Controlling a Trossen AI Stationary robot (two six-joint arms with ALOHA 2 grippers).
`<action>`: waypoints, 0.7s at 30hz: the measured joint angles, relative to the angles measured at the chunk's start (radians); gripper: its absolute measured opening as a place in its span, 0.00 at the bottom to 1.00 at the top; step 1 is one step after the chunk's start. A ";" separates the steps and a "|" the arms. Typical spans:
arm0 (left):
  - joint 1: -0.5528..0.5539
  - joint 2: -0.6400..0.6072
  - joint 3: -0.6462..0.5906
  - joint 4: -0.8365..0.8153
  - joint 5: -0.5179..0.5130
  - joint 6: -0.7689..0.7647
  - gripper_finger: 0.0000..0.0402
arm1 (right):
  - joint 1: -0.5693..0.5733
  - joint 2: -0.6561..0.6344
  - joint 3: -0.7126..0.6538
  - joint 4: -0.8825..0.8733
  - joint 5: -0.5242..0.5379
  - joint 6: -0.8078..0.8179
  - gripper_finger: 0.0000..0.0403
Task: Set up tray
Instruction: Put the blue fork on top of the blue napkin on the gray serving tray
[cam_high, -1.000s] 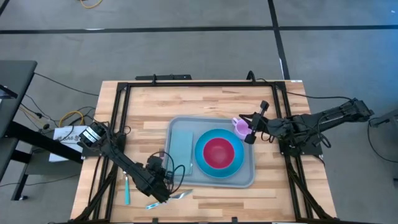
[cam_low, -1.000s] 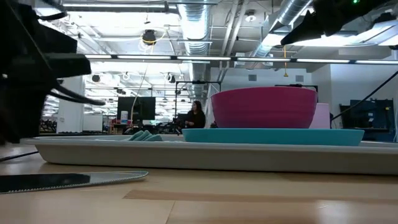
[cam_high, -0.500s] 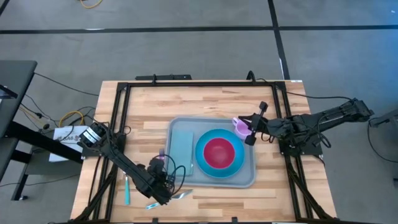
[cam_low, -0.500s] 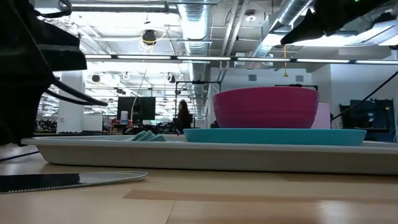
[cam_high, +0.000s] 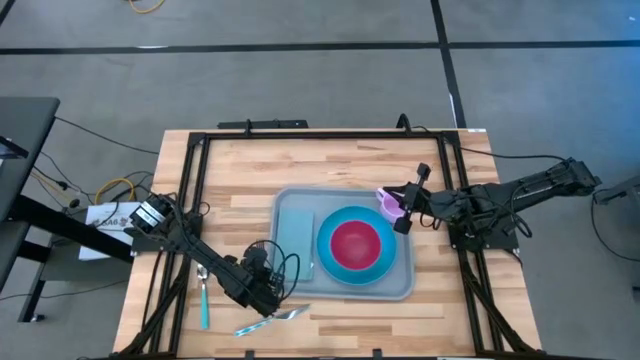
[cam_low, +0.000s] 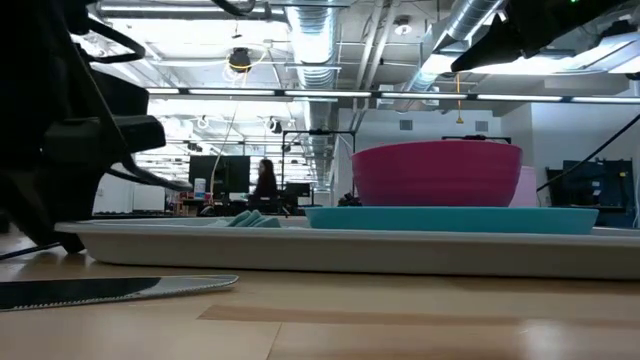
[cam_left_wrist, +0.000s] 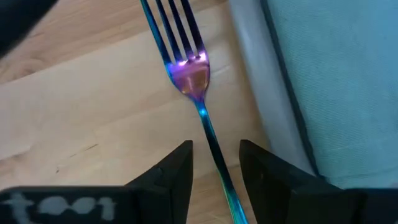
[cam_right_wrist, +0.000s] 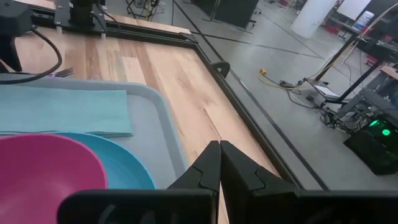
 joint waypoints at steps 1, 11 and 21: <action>0.001 0.000 0.000 -0.005 -0.001 0.002 0.30 | 0.000 0.000 0.000 0.000 0.000 0.000 0.00; 0.001 0.002 -0.009 -0.021 -0.031 -0.012 0.26 | 0.000 0.000 0.000 0.000 0.000 0.000 0.00; 0.001 -0.001 -0.032 -0.001 -0.064 -0.068 0.02 | 0.000 0.000 0.000 0.000 0.000 0.000 0.00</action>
